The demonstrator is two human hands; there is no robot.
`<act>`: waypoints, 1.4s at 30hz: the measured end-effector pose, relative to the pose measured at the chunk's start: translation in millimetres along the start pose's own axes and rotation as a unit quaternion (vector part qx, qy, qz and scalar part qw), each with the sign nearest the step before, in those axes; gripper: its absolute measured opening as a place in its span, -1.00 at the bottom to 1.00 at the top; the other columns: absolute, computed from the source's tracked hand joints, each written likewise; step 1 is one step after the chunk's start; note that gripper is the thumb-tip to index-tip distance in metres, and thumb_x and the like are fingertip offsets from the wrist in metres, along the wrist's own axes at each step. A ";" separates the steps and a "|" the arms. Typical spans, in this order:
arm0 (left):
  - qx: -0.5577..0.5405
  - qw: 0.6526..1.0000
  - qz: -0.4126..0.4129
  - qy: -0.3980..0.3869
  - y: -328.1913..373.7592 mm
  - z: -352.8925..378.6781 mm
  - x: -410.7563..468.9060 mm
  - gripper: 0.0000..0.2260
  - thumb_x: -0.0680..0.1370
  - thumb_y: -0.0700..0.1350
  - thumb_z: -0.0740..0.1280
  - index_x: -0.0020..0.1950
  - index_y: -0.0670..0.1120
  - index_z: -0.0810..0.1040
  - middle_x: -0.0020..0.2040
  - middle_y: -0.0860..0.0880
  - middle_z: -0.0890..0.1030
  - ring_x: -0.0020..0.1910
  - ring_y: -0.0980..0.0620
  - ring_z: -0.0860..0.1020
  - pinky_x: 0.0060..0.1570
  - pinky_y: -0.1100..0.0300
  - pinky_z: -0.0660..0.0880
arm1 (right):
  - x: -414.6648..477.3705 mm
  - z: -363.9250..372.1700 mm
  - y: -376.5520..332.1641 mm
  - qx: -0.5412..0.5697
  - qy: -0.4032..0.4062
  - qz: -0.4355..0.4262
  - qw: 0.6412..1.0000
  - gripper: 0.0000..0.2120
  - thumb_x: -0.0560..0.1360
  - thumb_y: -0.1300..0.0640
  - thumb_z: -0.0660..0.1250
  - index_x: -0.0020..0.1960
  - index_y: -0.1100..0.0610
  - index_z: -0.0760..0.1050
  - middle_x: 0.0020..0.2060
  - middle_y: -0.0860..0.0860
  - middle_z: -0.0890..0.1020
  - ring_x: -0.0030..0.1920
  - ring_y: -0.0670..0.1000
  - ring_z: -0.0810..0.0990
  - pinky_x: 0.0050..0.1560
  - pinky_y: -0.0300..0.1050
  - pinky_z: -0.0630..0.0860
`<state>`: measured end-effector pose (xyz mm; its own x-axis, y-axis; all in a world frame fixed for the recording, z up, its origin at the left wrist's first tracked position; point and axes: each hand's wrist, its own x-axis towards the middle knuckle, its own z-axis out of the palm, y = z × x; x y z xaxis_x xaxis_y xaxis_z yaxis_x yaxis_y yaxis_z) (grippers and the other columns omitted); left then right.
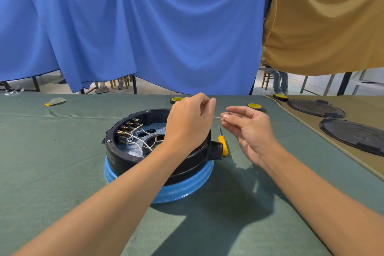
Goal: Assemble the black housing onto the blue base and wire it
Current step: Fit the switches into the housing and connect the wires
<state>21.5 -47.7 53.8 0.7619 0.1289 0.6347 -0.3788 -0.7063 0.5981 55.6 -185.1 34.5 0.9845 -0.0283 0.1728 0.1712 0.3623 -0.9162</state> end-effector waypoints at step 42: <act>-0.221 0.930 -0.272 0.107 -145.3 -94.4 -30.6 -0.81 0.50 0.03 0.38 -0.02 0.00 0.73 -0.07 0.01 0.72 0.04 -0.05 0.64 0.21 -0.03 0.51 | -5.7 147.5 24.5 -0.257 -0.218 0.173 0.925 -0.91 0.52 0.28 0.38 -0.04 0.32 0.60 -0.31 0.08 0.60 -0.41 -0.10 0.50 -0.44 -0.30 0.45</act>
<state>3.6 116.7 -6.4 0.7996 0.5531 0.2339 -0.1829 -0.1467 0.9721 48.8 -38.7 64.3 0.8944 0.4257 -0.1371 -0.0472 -0.2149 -0.9755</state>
